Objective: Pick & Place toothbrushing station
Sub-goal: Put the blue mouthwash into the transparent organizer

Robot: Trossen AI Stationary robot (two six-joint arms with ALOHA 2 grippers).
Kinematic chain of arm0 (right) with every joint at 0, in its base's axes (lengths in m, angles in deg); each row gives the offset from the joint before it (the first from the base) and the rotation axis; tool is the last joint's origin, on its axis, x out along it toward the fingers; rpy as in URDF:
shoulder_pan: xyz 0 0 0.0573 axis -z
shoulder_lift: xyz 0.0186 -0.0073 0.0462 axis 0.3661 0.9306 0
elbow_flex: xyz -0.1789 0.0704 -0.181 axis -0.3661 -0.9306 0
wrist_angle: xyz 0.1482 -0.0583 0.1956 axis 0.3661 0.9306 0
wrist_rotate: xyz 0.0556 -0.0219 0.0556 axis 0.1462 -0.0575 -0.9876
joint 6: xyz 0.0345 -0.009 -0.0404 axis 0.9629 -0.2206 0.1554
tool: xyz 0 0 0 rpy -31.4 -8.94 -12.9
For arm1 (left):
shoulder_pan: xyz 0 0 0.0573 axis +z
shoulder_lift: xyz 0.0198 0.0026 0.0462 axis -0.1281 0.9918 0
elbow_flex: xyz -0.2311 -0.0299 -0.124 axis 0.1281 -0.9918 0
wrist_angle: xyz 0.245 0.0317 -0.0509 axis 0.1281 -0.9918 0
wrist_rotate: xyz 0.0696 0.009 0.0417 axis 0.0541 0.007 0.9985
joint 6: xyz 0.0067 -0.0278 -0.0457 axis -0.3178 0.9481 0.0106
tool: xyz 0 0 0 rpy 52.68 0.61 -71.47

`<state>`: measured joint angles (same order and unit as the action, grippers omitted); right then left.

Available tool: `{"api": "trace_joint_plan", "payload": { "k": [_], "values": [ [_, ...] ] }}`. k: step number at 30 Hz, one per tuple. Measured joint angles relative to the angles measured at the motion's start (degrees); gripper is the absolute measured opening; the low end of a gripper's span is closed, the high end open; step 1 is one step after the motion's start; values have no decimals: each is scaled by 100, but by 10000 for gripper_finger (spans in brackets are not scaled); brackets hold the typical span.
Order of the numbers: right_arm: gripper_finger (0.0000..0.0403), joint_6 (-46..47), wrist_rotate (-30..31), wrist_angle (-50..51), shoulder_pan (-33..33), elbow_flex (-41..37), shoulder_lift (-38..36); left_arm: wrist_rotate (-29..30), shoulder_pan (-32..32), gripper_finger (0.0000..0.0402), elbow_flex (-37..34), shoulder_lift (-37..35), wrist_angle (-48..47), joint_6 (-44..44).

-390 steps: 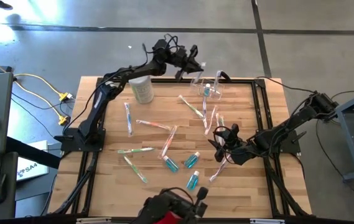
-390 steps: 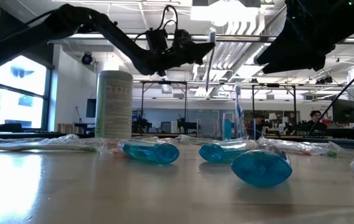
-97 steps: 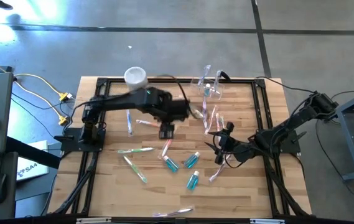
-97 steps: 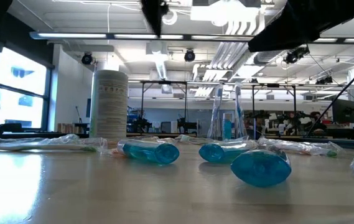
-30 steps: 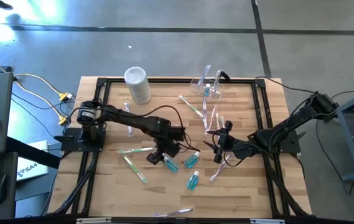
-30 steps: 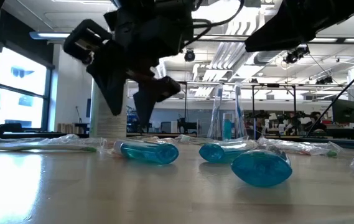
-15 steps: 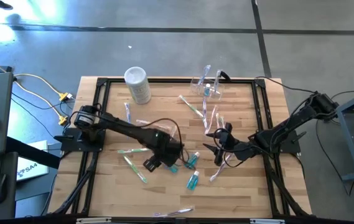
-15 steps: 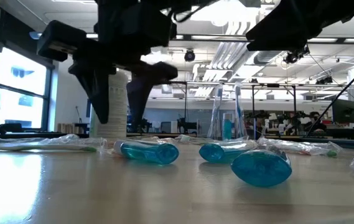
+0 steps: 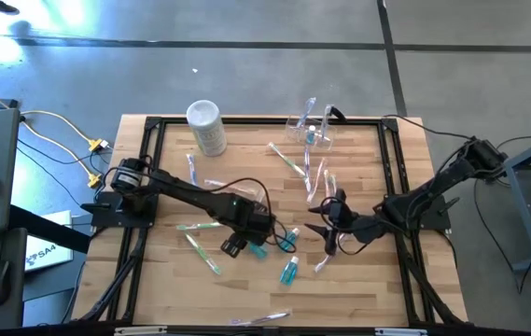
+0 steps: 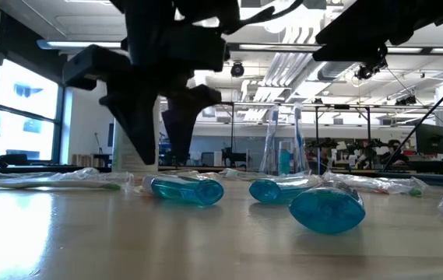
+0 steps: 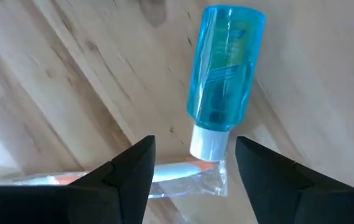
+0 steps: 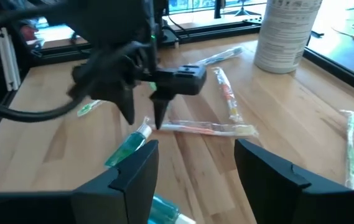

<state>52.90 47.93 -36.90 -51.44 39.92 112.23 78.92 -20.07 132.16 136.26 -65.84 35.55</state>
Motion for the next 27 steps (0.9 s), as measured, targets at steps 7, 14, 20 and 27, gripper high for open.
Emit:
{"api": "trace_joint_plan", "payload": {
  "k": [7, 14, 20, 27],
  "values": [
    [203, -52, -1, 2, -54, 0, 0, -110, -5, 216, -274, 3, 355, 245],
    [203, -127, 0, 2, -54, 0, 0, -115, -5, 216, -715, 3, 717, 270],
    [203, -165, 0, 2, -54, 0, 0, -152, -5, 216, -846, 0, 1000, 140],
    [203, -147, 0, 2, -54, 0, 0, -145, -5, 169, -848, 0, 993, 114]
  ]
}}
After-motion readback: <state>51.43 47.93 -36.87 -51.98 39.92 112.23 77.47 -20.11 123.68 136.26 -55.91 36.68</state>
